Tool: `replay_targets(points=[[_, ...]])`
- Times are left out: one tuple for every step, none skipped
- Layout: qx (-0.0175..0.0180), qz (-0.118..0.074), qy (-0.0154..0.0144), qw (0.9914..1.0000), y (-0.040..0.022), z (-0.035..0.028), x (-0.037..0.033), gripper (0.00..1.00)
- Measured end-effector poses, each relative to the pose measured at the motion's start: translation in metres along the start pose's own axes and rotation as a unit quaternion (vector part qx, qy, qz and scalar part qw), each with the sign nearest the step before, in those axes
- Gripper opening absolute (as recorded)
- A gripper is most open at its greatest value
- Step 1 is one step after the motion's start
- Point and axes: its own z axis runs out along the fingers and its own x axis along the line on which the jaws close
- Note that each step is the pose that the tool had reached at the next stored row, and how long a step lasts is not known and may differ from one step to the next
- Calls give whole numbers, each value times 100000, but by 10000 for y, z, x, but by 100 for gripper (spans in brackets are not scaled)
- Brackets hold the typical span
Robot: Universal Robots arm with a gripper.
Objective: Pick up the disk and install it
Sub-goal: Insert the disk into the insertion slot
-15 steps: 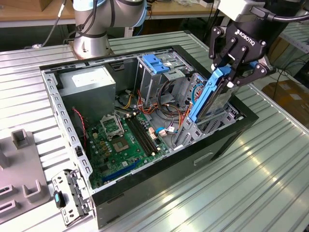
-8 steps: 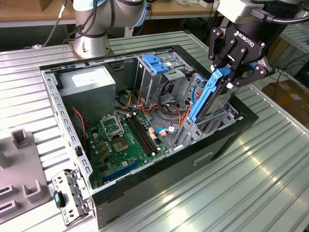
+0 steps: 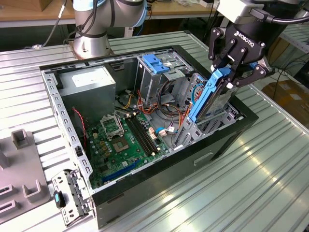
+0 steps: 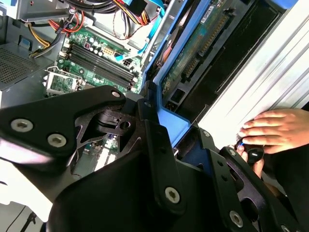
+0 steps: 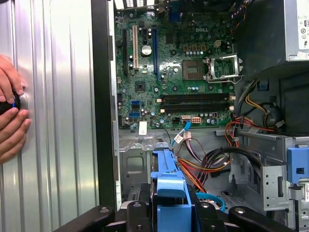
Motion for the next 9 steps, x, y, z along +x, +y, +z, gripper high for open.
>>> replay_targets(points=[[0, 1, -4, 100000, 0, 6, 0, 37], [1, 1, -4, 100000, 0, 18, 1, 37], [2, 0, -12, 100000, 0, 35, 1, 37], [0, 1, -7, 100000, 0, 59, 3, 37], [-1, -2, -5, 100000, -1, 78, 4, 37], [1, -1, -7, 100000, -1, 97, 5, 37], [1, 1, -10, 100000, -1, 114, 6, 37], [0, -3, -10, 100000, -1, 132, 8, 37], [1, -1, -4, 100000, -1, 149, 9, 37]])
